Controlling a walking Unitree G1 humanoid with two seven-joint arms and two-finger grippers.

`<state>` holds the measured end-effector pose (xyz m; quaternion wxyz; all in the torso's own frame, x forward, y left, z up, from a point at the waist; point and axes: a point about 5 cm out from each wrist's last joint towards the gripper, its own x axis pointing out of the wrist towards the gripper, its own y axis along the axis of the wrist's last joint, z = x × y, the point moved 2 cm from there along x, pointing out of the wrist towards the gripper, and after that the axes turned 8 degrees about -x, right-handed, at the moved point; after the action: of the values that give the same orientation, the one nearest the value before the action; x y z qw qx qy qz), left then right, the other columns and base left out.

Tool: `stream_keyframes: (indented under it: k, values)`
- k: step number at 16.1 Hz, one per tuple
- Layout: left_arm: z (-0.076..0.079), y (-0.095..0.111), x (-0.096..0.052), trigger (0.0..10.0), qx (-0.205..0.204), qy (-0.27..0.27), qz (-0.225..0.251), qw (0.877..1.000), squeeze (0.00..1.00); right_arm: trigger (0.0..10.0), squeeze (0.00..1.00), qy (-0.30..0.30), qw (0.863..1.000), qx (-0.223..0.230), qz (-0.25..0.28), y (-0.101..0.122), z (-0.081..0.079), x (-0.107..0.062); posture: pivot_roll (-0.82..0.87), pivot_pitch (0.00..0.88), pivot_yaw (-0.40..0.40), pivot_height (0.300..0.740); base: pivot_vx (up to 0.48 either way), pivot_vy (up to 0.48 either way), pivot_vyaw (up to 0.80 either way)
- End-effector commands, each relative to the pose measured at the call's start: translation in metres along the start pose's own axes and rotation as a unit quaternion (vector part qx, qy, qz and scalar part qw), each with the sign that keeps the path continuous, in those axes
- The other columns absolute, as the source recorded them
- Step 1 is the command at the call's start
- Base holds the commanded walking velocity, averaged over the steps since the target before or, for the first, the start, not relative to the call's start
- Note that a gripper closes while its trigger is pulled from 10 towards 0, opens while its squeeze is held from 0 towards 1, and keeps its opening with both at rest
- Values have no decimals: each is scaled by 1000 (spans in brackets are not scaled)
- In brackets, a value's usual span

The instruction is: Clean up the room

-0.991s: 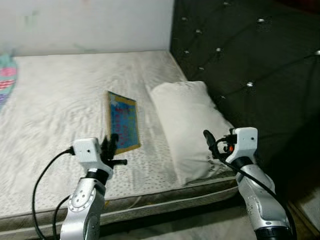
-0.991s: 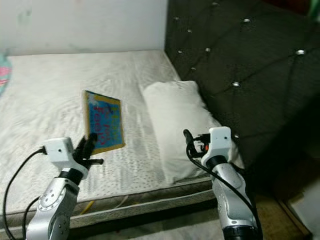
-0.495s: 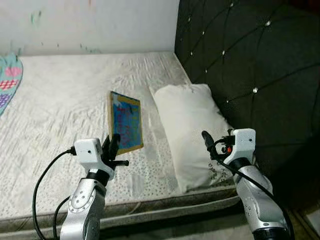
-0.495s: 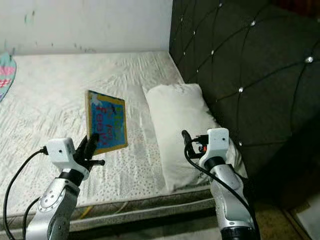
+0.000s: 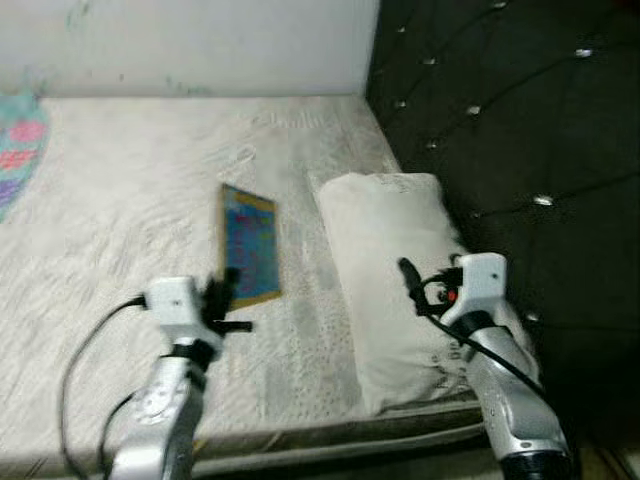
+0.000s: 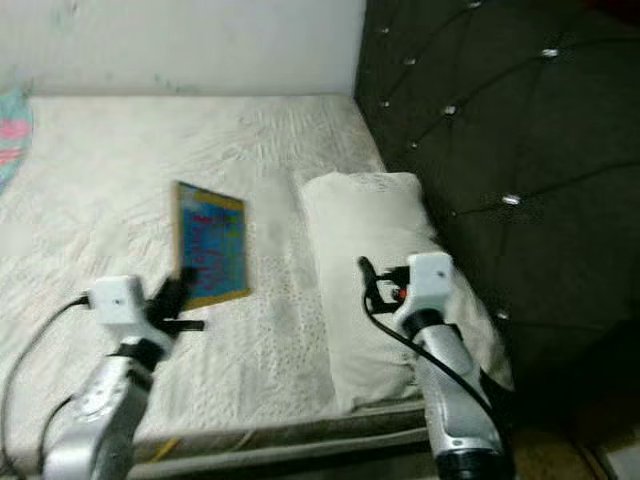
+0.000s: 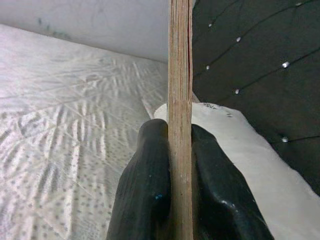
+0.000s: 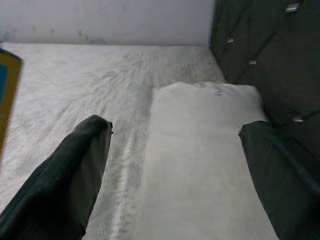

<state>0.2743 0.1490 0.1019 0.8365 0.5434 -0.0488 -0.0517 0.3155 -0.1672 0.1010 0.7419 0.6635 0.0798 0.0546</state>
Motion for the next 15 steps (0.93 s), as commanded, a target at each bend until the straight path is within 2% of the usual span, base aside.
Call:
stream_keyframes:
  k: [1,7,13,15]
  values:
    - [15,5,4,10000,-4,-23,15,1000,0,10000,0,-16,1000,-5,-4,-3,11,-5,-34,16,-8,740,0,0,0]
    - [14,3,3,10000,-2,-10,14,1000,0,10000,0,-16,1000,-9,-3,-2,13,-5,-35,19,-15,740,0,0,0]
    - [2,-2,-2,10000,8,15,0,1000,0,10000,0,-12,1000,-5,-2,0,11,-4,-26,39,-26,740,0,0,0]
    - [1,-1,-5,10000,9,20,0,1000,0,10000,0,-8,1000,-1,-4,0,10,-5,-22,70,-29,740,0,0,0]
